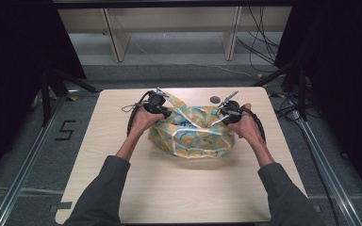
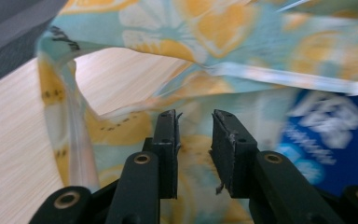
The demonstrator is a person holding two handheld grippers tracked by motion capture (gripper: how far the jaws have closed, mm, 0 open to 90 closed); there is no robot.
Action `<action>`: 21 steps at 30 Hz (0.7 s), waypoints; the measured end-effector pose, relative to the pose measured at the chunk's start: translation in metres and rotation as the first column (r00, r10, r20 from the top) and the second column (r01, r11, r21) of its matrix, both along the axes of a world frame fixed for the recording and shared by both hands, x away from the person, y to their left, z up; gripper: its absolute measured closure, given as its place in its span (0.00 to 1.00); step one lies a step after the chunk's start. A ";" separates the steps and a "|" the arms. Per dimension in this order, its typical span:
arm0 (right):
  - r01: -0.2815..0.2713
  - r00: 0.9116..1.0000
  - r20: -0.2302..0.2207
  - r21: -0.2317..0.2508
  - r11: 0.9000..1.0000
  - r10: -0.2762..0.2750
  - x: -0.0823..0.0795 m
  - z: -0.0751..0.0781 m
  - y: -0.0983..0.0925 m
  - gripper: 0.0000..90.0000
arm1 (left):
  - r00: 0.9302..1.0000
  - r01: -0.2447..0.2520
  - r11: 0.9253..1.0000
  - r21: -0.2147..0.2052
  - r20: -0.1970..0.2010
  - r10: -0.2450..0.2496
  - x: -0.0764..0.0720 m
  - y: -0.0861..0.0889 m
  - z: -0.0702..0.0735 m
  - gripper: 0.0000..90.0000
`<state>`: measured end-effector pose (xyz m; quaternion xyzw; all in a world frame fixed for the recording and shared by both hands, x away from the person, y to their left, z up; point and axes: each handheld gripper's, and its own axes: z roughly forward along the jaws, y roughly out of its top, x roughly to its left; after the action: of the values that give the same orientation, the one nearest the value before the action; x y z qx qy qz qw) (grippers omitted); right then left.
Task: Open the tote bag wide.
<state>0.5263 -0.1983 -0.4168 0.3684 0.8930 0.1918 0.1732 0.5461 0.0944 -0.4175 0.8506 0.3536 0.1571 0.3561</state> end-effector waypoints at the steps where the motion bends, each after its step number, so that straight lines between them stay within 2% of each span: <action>1: -0.019 1.000 0.003 0.034 0.999 0.019 -0.005 0.006 0.004 0.98 | 1.000 0.028 1.000 -0.008 0.004 -0.028 -0.008 -0.004 0.003 0.78; 2: -0.055 0.998 -0.004 0.068 0.996 0.055 -0.008 0.012 0.009 0.98 | 0.999 0.055 0.999 -0.004 -0.001 -0.055 -0.014 -0.007 0.005 0.79; 3: -0.083 0.997 0.002 0.088 0.993 0.083 -0.010 0.015 0.013 0.98 | 0.999 0.055 0.999 -0.004 -0.001 -0.055 -0.014 -0.007 0.005 0.79; 4: -0.114 0.993 0.011 0.107 0.988 0.114 -0.015 0.020 0.020 0.98 | 0.993 0.119 0.993 -0.008 -0.010 -0.119 -0.030 -0.014 0.005 0.81; 5: -0.140 0.990 0.014 0.113 0.984 0.140 -0.017 0.021 0.025 0.99 | 0.989 0.145 0.989 -0.025 -0.022 -0.146 -0.037 -0.017 0.002 0.82; 6: -0.200 0.980 0.026 0.121 0.972 0.199 -0.016 0.019 0.031 0.99 | 0.983 0.181 0.983 -0.027 -0.038 -0.182 -0.044 -0.020 -0.001 0.84; 7: -0.213 0.977 0.014 0.120 0.970 0.213 -0.017 0.017 0.038 0.99 | 0.983 0.181 0.983 -0.027 -0.038 -0.182 -0.044 -0.020 -0.001 0.85; 8: -0.219 0.975 -0.012 0.095 0.971 0.221 -0.018 0.011 0.046 0.99 | 0.968 0.240 0.970 -0.032 -0.066 -0.242 -0.058 -0.022 -0.010 0.88; 9: -0.219 0.975 -0.012 0.095 0.971 0.221 -0.018 0.011 0.046 0.99 | 0.968 0.240 0.970 -0.032 -0.066 -0.242 -0.058 -0.022 -0.010 0.90; 10: -0.245 0.968 -0.031 0.069 0.967 0.248 -0.013 0.000 0.056 0.99 | 0.957 0.275 0.960 -0.046 -0.084 -0.278 -0.071 -0.023 -0.019 0.92; 11: -0.248 0.967 -0.036 0.070 0.966 0.251 -0.010 -0.005 0.060 0.99 | 0.954 0.284 0.957 -0.058 -0.085 -0.288 -0.076 -0.022 -0.024 0.93; 12: -0.250 0.966 -0.044 0.072 0.966 0.253 -0.007 -0.009 0.063 0.99 | 0.953 0.281 0.957 -0.072 -0.093 -0.287 -0.081 -0.022 -0.027 0.94; 13: -0.251 0.966 -0.047 0.068 0.966 0.255 -0.005 -0.011 0.065 1.00 | 0.943 0.314 0.948 -0.055 -0.098 -0.318 -0.087 -0.021 -0.032 0.94; 14: -0.245 0.969 -0.033 0.040 0.969 0.246 0.000 -0.014 0.068 1.00 | 0.943 0.312 0.949 -0.053 -0.102 -0.316 -0.094 -0.020 -0.037 0.95; 16: -0.221 0.975 0.004 -0.019 0.975 0.221 0.012 -0.015 0.070 1.00 | 0.935 0.336 0.941 -0.042 -0.107 -0.339 -0.104 -0.019 -0.043 0.95; 17: -0.221 0.975 0.004 -0.019 0.975 0.221 0.012 -0.015 0.070 1.00 | 0.935 0.336 0.941 -0.042 -0.107 -0.339 -0.104 -0.019 -0.043 0.95; 18: -0.170 0.985 0.029 -0.073 0.983 0.172 0.026 -0.016 0.069 1.00 | 0.934 0.335 0.941 -0.047 -0.117 -0.339 -0.110 -0.018 -0.047 0.95; 19: -0.133 0.989 0.048 -0.100 0.986 0.138 0.033 -0.018 0.068 1.00 | 0.926 0.352 0.936 -0.032 -0.131 -0.353 -0.121 -0.019 -0.056 0.95; 20: -0.099 0.993 0.044 -0.115 0.988 0.105 0.039 -0.019 0.065 1.00 | 0.921 0.368 0.930 -0.004 -0.135 -0.365 -0.125 -0.019 -0.060 0.95; 21: -0.080 0.996 0.038 -0.114 0.990 0.085 0.044 -0.020 0.062 1.00 | 0.917 0.370 0.929 -0.011 -0.153 -0.367 -0.131 -0.019 -0.065 0.94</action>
<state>0.5702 -0.1362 -0.4368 0.3166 0.9129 0.1563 0.2048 0.4152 0.0751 -0.4823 0.9146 0.2118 0.0252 0.3435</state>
